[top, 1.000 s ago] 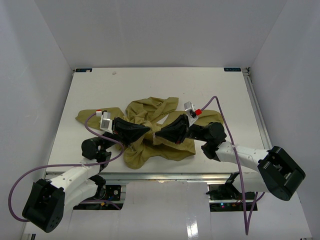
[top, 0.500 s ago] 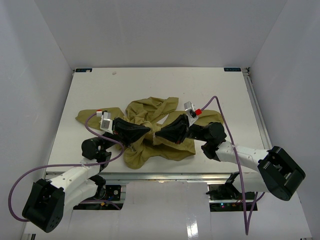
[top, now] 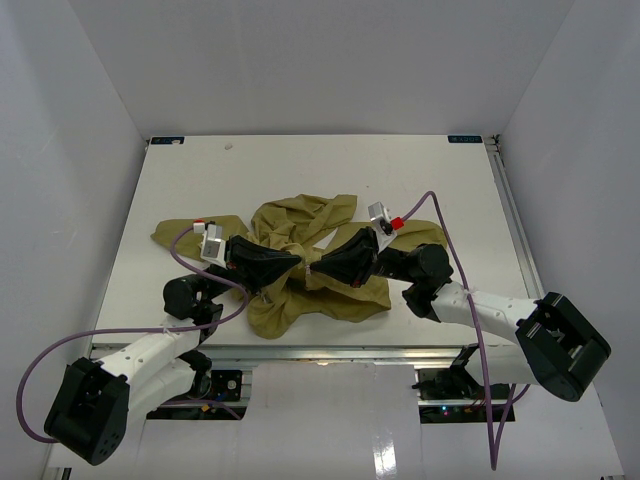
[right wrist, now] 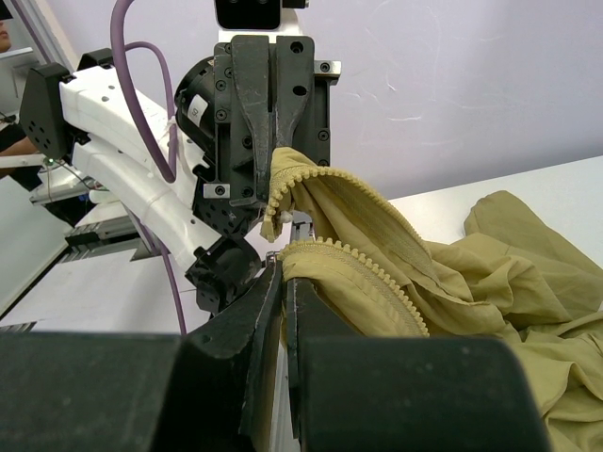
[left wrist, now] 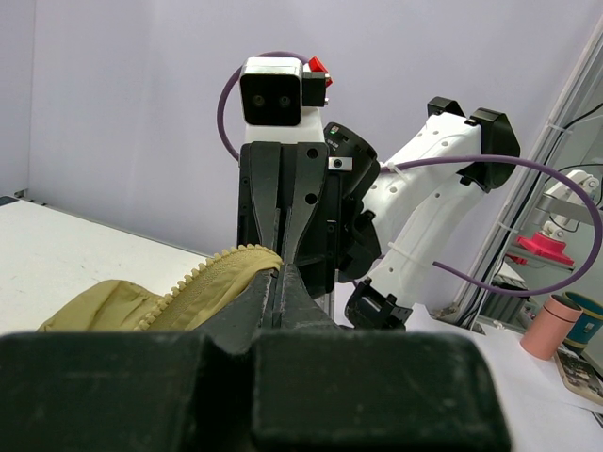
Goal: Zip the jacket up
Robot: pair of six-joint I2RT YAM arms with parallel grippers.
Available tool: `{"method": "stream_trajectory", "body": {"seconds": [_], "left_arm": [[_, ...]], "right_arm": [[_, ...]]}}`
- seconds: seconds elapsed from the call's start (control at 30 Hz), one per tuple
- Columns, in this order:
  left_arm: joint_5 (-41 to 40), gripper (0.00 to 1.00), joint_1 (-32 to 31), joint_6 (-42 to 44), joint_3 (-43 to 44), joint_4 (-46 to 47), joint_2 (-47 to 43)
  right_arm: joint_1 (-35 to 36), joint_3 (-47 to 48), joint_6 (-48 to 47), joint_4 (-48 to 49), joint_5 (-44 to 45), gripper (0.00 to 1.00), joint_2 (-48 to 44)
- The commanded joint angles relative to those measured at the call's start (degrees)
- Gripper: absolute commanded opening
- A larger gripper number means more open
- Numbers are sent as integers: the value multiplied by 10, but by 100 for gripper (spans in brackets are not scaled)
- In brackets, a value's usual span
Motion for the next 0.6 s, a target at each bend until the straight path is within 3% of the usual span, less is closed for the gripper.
{"method": "stream_trajectory", "body": {"seconds": [0.0, 0.57], "left_arm": [[1, 0, -4, 10, -5, 285, -3], [2, 0, -8, 19, -10, 285, -6]], "right_arm": [[2, 26, -5, 42, 8, 8, -12], [2, 22, -7, 39, 8, 8, -22]]}}
